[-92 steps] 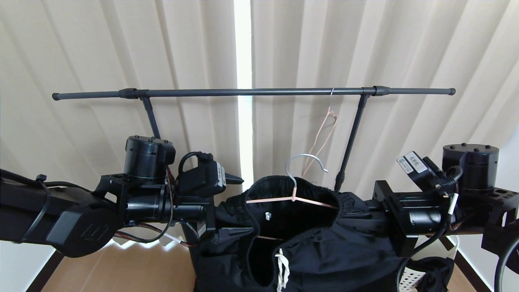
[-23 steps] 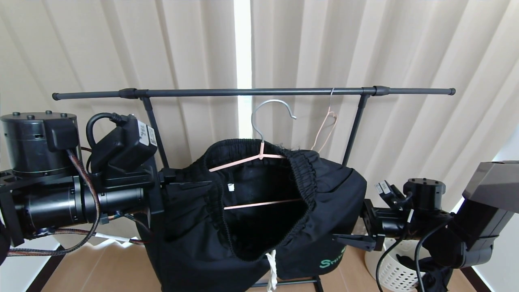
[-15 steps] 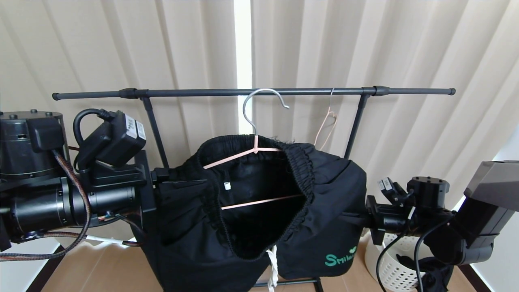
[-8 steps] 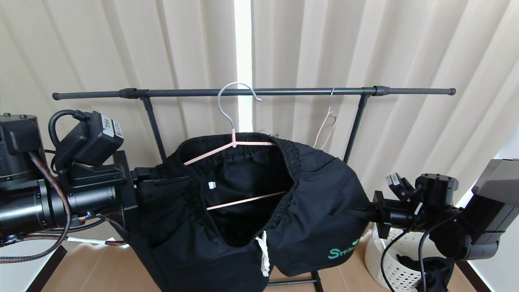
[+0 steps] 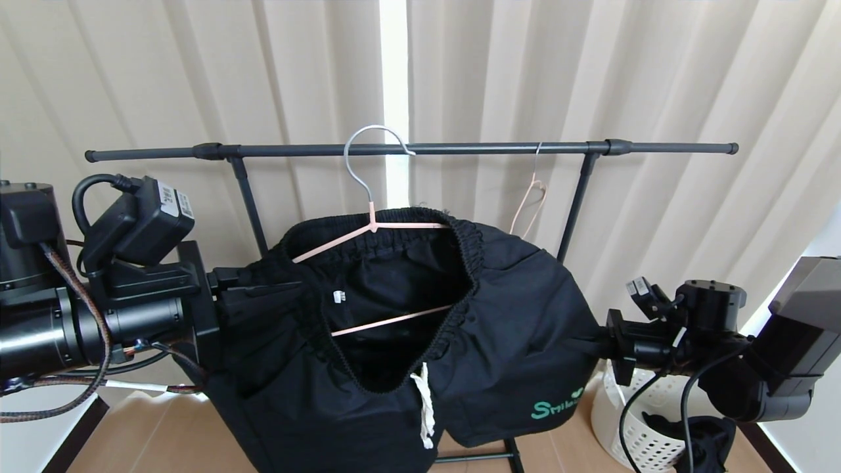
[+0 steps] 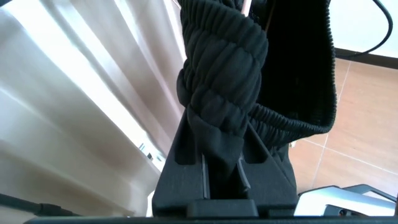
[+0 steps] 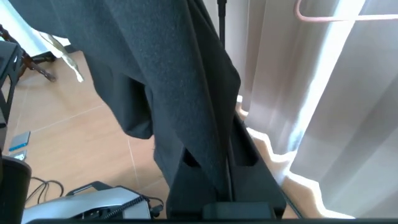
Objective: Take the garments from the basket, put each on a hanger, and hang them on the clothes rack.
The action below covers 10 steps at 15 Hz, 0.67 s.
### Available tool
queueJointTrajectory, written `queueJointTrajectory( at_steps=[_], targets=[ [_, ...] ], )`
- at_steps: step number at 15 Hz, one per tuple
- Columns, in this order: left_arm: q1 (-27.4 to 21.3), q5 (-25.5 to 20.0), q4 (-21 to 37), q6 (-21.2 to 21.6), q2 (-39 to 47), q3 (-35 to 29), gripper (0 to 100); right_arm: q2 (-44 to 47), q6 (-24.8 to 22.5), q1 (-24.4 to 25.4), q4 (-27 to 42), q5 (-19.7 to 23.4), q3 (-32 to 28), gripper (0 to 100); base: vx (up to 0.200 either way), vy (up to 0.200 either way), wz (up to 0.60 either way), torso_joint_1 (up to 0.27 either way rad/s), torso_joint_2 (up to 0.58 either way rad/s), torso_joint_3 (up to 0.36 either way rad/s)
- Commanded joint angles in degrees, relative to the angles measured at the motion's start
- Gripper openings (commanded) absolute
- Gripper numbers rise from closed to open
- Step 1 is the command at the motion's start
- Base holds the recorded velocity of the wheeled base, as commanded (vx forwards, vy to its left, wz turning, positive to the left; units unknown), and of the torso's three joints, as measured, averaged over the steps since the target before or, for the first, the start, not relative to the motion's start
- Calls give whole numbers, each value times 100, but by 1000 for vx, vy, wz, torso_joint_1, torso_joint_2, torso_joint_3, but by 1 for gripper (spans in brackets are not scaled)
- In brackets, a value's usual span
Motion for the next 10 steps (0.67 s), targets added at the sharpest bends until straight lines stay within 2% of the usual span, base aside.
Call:
queueJointTrajectory(
  at_steps=[1, 2, 4, 5, 7, 10],
  targets=[
    [9, 4, -3, -86, 21, -69, 0, -32, -78, 2, -8, 2, 23, 100, 0, 0, 0, 0, 0, 0],
    [1, 13, -3, -157, 21, -78, 0, -23, -149, 11, -8, 2, 41, 100, 0, 0, 0, 0, 0, 0],
    [9, 40, -3, -306, 38, -175, 0, 3, -755, 11, -8, 10, 155, 100, 0, 0, 0, 0, 0, 0],
    [9, 40, -3, -403, 65, -201, 0, 12, -878, 19, -8, 10, 164, 100, 0, 0, 0, 0, 0, 0],
    [18, 66, -3, -482, 179, -271, 0, -41, -878, 90, -8, 10, 173, 100, 0, 0, 0, 0, 0, 0],
    [27, 338, 6, -728, 390, -421, 0, -542, -826, 230, 27, -113, 217, 100, 0, 0, 0, 0, 0, 0]
  ],
)
